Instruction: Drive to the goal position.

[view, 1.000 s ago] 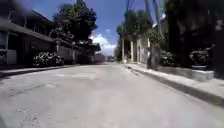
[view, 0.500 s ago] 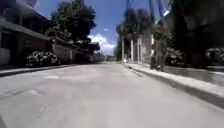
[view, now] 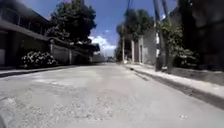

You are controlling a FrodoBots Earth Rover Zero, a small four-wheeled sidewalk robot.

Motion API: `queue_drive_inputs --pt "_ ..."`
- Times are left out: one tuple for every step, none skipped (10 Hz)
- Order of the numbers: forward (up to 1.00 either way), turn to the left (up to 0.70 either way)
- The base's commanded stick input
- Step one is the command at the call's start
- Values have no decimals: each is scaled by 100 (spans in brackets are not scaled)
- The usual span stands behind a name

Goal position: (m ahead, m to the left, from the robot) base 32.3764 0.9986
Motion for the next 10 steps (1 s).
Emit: queue_drive_inputs --pt "100 0" --pt "100 0" --pt "100 0" --pt "100 0" --pt "100 0" --pt "100 0" --pt "100 0" --pt "100 0" --pt "100 0" --pt "100 0"
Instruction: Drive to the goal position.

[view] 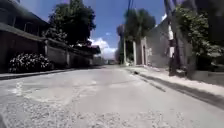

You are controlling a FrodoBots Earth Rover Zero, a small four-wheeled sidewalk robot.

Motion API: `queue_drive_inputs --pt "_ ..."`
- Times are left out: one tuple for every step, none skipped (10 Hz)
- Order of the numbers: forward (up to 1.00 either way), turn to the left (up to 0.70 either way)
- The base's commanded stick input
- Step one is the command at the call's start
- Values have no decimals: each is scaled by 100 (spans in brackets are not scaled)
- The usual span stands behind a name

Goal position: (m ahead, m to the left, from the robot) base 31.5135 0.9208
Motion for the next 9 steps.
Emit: queue_drive_inputs --pt "100 0" --pt "100 0" --pt "100 0" --pt "100 0" --pt "100 0" --pt "100 0" --pt "100 -3" --pt "100 -17" --pt "100 -32"
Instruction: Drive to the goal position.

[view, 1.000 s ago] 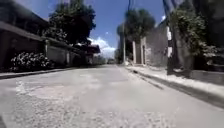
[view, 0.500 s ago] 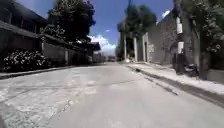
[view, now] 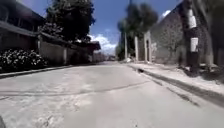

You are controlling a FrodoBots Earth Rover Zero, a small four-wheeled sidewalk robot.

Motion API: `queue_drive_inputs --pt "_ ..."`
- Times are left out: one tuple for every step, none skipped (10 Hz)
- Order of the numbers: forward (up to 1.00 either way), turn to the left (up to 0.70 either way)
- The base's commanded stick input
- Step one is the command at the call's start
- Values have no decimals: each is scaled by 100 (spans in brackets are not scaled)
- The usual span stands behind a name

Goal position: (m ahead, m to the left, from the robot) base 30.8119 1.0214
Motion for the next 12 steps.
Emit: queue_drive_inputs --pt "100 -22" --pt "100 -13" --pt "100 -5" --pt "100 0" --pt "100 0" --pt "100 0" --pt "100 0" --pt "100 0" --pt "100 0" --pt "100 0" --pt "100 0" --pt "100 0"
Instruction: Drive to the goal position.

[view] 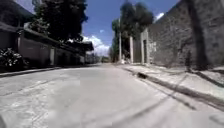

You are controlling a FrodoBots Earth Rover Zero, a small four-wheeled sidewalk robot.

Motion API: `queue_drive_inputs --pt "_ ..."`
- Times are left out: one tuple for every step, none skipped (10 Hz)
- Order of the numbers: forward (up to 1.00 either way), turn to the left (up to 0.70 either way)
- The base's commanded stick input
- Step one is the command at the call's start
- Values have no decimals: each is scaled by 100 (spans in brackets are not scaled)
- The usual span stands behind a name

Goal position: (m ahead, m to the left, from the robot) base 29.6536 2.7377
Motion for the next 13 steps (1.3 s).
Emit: queue_drive_inputs --pt "100 1" --pt "100 13" --pt "100 38" --pt "100 33" --pt "100 6" --pt "100 3" --pt "100 3" --pt "100 3" --pt "100 2" --pt "100 3" --pt "100 2" --pt "100 3" --pt "100 3"
